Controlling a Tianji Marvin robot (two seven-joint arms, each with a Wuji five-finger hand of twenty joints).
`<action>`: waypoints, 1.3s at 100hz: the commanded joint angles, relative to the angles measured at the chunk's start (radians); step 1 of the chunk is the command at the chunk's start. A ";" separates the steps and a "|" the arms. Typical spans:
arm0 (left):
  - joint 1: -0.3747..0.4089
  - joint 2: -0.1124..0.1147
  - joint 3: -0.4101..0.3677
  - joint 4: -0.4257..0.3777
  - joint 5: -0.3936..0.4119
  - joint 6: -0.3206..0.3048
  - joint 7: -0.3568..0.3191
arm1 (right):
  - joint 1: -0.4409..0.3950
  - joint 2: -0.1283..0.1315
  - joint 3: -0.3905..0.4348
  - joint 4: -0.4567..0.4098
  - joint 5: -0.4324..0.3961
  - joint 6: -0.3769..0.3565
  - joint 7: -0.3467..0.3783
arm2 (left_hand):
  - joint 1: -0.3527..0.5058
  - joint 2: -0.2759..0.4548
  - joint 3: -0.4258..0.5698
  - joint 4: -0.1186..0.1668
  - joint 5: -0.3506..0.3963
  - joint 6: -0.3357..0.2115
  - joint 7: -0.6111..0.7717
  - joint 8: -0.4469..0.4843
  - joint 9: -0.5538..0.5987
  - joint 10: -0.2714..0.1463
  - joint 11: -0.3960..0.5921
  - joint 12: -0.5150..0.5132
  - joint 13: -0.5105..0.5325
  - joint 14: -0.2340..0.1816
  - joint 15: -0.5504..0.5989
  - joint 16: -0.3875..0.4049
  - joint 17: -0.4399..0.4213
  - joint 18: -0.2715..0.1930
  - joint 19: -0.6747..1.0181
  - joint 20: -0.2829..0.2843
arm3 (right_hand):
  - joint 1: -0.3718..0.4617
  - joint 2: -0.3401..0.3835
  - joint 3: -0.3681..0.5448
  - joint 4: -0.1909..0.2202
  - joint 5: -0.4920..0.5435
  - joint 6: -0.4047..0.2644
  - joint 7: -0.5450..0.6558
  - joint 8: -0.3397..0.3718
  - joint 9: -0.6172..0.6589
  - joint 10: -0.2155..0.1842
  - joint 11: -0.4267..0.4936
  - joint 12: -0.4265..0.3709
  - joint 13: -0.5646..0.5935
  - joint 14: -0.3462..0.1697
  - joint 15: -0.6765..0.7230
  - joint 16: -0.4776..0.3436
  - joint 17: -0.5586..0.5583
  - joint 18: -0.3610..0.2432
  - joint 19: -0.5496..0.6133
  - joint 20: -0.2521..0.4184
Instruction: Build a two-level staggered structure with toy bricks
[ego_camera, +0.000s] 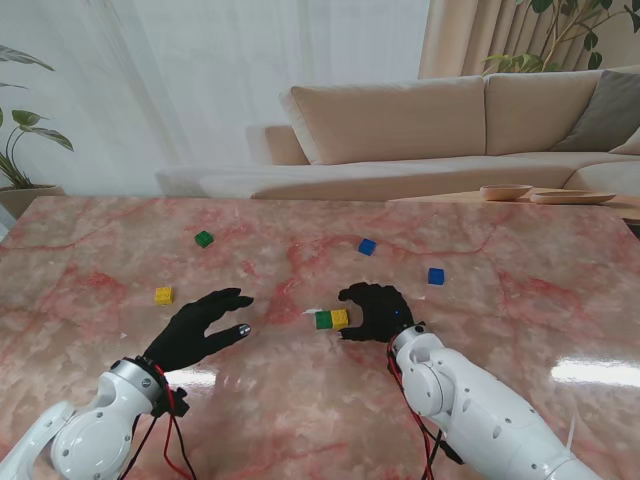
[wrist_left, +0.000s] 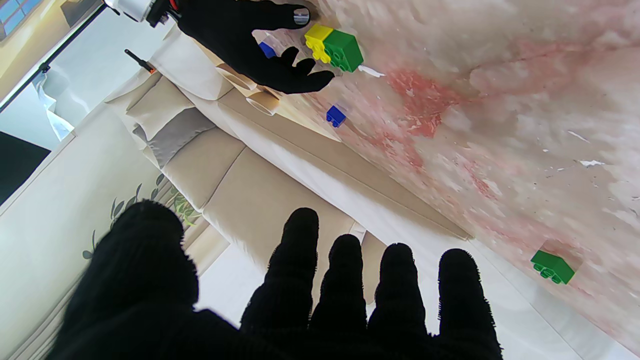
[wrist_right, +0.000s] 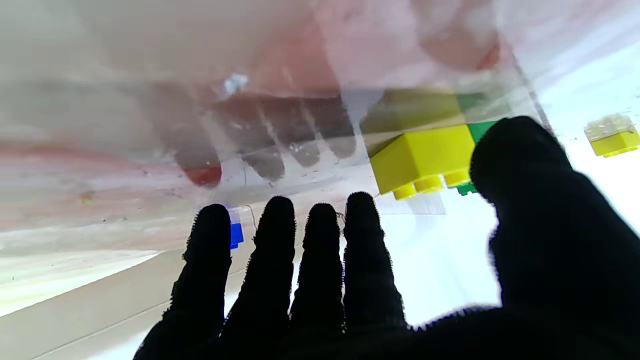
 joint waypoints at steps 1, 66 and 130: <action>-0.001 -0.002 0.006 0.008 -0.002 0.002 0.005 | -0.034 0.011 0.018 -0.034 -0.013 0.000 0.010 | 0.016 0.035 -0.038 -0.025 0.011 -0.008 -0.010 0.008 0.024 -0.001 -0.023 0.001 0.019 -0.014 -0.016 -0.003 -0.021 -0.003 0.012 0.011 | -0.046 0.008 -0.009 0.043 -0.043 0.023 -0.032 -0.015 -0.051 0.021 -0.036 -0.053 -0.043 0.008 -0.066 -0.053 -0.024 -0.001 -0.052 -0.031; -0.039 0.004 0.009 0.040 -0.013 -0.022 -0.025 | -0.398 0.049 0.404 -0.494 -0.132 -0.098 0.080 | 0.015 0.023 -0.037 -0.021 0.010 -0.007 -0.009 0.008 0.020 -0.004 -0.022 0.001 0.016 -0.016 -0.016 -0.003 -0.019 -0.011 0.004 0.012 | -0.231 0.134 0.045 0.071 -0.100 0.035 -0.131 -0.101 0.014 0.045 -0.314 -0.343 0.031 0.054 -0.535 -0.303 -0.034 0.013 -0.338 -0.264; 0.049 0.091 -0.334 -0.018 0.169 -0.074 -0.474 | -0.386 0.047 0.368 -0.465 -0.106 -0.097 0.082 | -0.029 -0.222 0.325 -0.056 -0.177 -0.123 -0.053 -0.005 -0.126 -0.025 -0.100 -0.019 -0.155 -0.026 -0.072 0.014 -0.049 -0.039 -0.280 0.146 | -0.214 0.131 0.048 0.065 -0.090 0.031 -0.126 -0.104 -0.002 0.056 -0.311 -0.337 0.013 0.055 -0.537 -0.288 -0.051 0.020 -0.315 -0.258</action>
